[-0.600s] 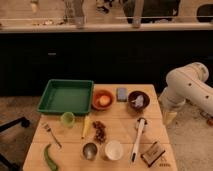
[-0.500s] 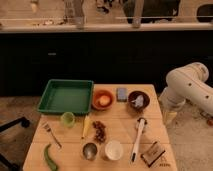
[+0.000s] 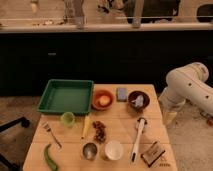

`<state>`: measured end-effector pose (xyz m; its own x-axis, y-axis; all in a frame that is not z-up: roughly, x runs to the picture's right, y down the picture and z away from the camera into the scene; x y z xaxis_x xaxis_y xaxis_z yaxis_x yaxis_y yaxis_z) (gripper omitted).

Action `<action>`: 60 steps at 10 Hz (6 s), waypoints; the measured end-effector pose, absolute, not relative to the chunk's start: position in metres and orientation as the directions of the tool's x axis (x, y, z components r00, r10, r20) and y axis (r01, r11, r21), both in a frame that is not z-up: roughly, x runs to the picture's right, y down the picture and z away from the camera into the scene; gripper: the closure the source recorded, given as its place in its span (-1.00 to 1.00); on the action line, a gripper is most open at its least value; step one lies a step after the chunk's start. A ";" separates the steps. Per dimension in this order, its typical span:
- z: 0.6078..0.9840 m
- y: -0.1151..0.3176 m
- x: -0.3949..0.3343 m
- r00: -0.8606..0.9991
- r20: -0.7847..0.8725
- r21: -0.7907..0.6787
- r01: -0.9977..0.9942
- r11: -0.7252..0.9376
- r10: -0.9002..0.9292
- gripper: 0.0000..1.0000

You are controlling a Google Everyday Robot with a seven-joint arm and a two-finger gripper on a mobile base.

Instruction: Place fork in tray

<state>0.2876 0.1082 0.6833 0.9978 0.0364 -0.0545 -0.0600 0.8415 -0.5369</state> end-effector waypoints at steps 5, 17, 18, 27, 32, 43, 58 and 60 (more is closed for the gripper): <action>0.683 0.108 0.287 0.998 -0.054 -0.537 -0.060 0.842 0.036 -0.60; 0.683 0.108 0.287 0.998 -0.054 -0.537 -0.060 0.842 0.036 -0.60; 0.683 0.108 0.288 0.998 -0.054 -0.537 -0.060 0.842 0.036 -0.60; 0.683 0.108 0.287 0.998 -0.054 -0.537 -0.060 0.842 0.036 -0.60; 0.683 0.108 0.287 0.998 -0.054 -0.537 -0.060 0.842 0.036 -0.60; 0.662 0.132 0.218 0.978 0.062 -0.517 0.204 0.831 -0.201 -0.60; 0.631 0.172 0.022 0.715 0.265 -0.455 0.684 0.570 -0.647 -0.60; 0.629 0.174 0.018 0.704 0.268 -0.452 0.695 0.559 -0.658 -0.60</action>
